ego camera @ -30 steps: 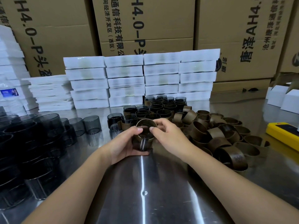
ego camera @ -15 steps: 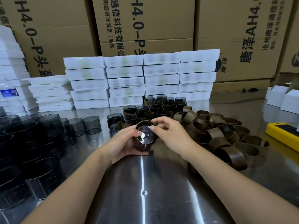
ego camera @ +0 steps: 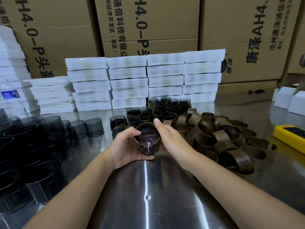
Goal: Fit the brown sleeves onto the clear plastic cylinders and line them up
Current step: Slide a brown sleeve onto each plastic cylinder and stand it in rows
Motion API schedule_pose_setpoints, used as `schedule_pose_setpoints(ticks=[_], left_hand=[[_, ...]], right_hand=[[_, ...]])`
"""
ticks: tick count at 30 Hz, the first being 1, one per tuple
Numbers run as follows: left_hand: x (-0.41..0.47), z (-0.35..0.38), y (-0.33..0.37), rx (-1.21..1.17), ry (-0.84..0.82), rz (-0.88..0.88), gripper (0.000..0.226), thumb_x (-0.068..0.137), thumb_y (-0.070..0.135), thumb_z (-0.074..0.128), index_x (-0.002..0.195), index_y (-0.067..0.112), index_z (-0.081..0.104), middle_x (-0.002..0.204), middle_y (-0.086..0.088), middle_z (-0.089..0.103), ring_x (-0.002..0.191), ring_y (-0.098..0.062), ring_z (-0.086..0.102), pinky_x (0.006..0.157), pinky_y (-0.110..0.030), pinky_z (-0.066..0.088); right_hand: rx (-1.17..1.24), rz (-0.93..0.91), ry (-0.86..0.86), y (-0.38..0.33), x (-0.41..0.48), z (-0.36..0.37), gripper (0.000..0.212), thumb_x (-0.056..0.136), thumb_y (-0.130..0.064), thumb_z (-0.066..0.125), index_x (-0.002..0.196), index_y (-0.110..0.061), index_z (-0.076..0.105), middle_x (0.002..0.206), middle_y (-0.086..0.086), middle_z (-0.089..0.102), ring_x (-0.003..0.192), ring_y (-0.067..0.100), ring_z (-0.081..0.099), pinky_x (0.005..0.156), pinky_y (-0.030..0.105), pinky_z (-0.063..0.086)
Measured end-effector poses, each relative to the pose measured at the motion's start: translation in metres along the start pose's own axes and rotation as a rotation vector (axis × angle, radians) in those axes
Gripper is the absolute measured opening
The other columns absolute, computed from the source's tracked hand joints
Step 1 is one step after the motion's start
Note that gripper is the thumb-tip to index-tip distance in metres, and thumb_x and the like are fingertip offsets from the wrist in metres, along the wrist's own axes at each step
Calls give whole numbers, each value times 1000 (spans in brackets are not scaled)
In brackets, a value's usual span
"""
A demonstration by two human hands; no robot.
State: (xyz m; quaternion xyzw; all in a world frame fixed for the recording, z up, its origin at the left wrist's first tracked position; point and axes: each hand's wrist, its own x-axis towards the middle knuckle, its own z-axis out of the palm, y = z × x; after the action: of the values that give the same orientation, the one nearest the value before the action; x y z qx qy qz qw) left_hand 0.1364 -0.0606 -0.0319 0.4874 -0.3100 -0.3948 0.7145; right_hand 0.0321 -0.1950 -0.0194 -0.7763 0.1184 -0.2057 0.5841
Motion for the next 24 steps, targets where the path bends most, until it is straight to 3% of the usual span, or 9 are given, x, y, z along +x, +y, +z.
schedule_pose_setpoints(ticks=[3, 5, 7, 9, 14, 18, 21, 24], left_hand=[[0, 1, 0, -15, -3, -1, 42, 62, 25, 62, 100, 12, 75, 103, -17, 69, 88, -33, 69, 73, -47, 58], [-1, 1, 1, -17, -5, 1, 45, 59, 24, 62, 101, 13, 75, 105, -17, 69, 90, -34, 69, 74, -48, 57], [-1, 2, 0, -14, 2, -1, 47, 58, 27, 62, 101, 13, 75, 106, -17, 69, 91, -34, 69, 76, -48, 57], [0, 3, 0, -8, 13, -4, 48, 62, 30, 57, 103, 13, 75, 108, -16, 69, 92, -32, 68, 77, -47, 57], [0, 3, 0, -16, 71, -35, 41, 70, 30, 49, 92, 12, 77, 96, -15, 72, 85, -28, 70, 76, -43, 57], [0, 4, 1, 1, 84, -29, 41, 72, 34, 53, 95, 9, 75, 100, -16, 70, 89, -31, 68, 81, -45, 54], [0, 5, 0, 28, 100, -24, 45, 76, 47, 57, 99, 12, 75, 100, -15, 70, 88, -30, 69, 75, -43, 56], [1, 6, 0, 61, 124, -29, 65, 75, 67, 54, 106, 14, 74, 104, -16, 70, 92, -31, 69, 75, -43, 56]], right_hand=[[-25, 35, 3, 3, 0, 5, 45, 86, -71, 34, 96, -31, 54, 112, -10, 58, 99, 6, 53, 80, 25, 36], [23, 53, -22, 3, 1, 7, 57, 84, -73, 34, 104, -26, 58, 115, -4, 61, 102, 10, 58, 83, 27, 45], [92, 68, -52, 2, 4, 8, 63, 82, -74, 35, 103, -22, 66, 105, 3, 69, 100, 20, 63, 92, 42, 49], [147, 88, -58, 1, 4, 6, 55, 86, -69, 38, 89, -23, 69, 92, 4, 72, 94, 22, 66, 94, 48, 50], [29, 101, -95, 6, 5, 8, 69, 79, -77, 33, 104, -21, 64, 88, 5, 73, 79, 21, 70, 77, 37, 58], [32, 44, -96, 3, 2, 5, 58, 80, -76, 36, 79, -24, 63, 63, -6, 69, 65, 16, 68, 66, 33, 57], [8, 20, -103, 3, 1, 6, 60, 76, -78, 38, 79, -23, 64, 63, -5, 67, 61, 14, 66, 63, 32, 57], [-8, 27, -80, 2, 0, 5, 62, 74, -79, 41, 85, -21, 60, 70, -3, 66, 61, 14, 67, 65, 32, 57]])
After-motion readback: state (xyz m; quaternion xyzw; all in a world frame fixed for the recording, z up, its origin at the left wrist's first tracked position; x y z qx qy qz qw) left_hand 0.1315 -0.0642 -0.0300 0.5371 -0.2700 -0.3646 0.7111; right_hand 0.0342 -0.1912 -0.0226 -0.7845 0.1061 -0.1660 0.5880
